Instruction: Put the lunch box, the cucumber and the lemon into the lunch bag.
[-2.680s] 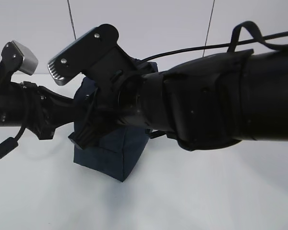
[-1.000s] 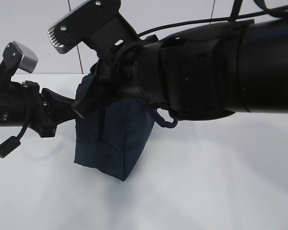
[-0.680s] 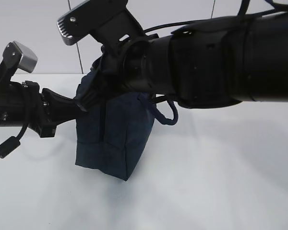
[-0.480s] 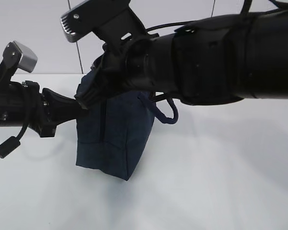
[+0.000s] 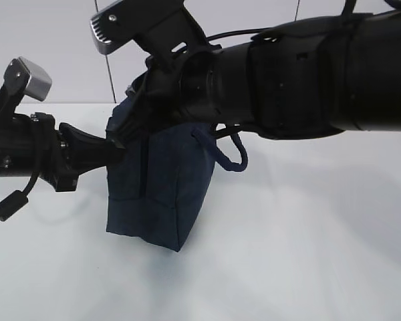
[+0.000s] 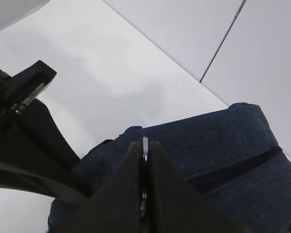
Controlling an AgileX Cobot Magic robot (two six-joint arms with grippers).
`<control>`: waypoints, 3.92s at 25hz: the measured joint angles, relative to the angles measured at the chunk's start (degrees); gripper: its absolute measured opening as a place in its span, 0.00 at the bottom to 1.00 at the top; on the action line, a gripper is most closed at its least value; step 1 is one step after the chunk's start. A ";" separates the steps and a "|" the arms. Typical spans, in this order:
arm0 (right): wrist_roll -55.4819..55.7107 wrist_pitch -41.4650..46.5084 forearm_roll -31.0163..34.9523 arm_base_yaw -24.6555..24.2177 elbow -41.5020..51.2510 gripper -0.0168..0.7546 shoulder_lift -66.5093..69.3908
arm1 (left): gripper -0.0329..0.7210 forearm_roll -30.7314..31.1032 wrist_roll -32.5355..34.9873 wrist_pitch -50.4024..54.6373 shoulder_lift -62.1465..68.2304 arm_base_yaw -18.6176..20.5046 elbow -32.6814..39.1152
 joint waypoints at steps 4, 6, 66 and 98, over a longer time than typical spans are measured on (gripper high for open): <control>0.00 3.59 -0.14 -1.84 0.00 0.03 0.62 | 0.04 0.00 0.00 0.00 0.00 0.00 0.00; 0.00 5.89 -0.49 -2.78 0.00 0.03 0.81 | 0.04 0.00 0.00 0.00 0.00 0.00 0.00; 17.60 43.27 -26.21 -18.93 -0.03 0.03 0.59 | 0.04 -0.03 0.00 -0.15 0.05 0.00 0.00; 16.67 41.08 -26.16 -18.93 -1.66 0.03 0.12 | 0.04 -0.62 -2.64 -5.91 0.14 -3.78 -0.38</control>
